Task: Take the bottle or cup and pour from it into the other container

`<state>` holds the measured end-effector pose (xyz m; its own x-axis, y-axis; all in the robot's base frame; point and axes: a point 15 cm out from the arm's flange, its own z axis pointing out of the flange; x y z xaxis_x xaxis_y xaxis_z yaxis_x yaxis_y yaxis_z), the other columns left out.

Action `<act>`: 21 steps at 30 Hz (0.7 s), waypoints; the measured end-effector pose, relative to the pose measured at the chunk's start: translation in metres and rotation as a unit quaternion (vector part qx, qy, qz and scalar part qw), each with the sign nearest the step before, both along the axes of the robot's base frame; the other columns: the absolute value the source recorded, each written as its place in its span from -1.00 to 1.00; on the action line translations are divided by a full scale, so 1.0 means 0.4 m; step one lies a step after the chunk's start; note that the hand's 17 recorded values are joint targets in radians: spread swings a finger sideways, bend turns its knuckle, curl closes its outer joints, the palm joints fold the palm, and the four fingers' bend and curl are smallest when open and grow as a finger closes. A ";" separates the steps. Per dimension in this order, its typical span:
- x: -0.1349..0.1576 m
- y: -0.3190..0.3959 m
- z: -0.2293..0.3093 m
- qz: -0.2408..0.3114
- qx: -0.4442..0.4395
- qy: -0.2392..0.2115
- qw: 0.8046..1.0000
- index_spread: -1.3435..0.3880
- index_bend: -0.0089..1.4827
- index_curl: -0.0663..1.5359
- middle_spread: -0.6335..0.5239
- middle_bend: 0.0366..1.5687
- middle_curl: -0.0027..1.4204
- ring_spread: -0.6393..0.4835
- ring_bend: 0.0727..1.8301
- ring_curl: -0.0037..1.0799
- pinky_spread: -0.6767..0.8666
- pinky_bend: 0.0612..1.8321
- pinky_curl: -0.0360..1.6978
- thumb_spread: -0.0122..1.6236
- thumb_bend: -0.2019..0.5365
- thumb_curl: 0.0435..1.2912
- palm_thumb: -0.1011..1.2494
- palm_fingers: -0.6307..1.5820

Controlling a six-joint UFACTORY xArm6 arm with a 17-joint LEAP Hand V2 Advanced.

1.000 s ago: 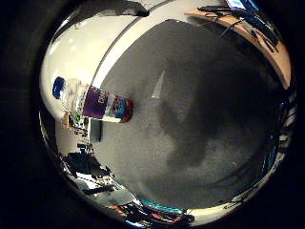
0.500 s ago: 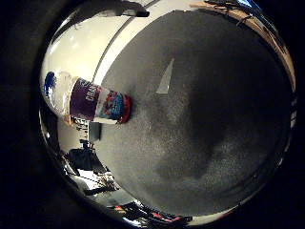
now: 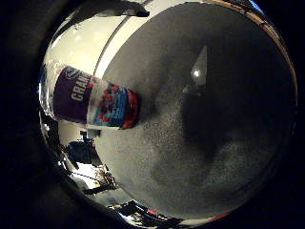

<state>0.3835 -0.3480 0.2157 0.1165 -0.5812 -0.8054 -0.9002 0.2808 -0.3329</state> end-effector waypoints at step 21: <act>-0.013 0.078 -0.041 0.070 -0.024 0.069 0.995 0.23 -0.45 -0.34 -0.15 0.04 -0.19 -0.15 0.13 -0.22 -0.59 0.32 -0.87 0.16 -0.51 -0.36 0.35 0.68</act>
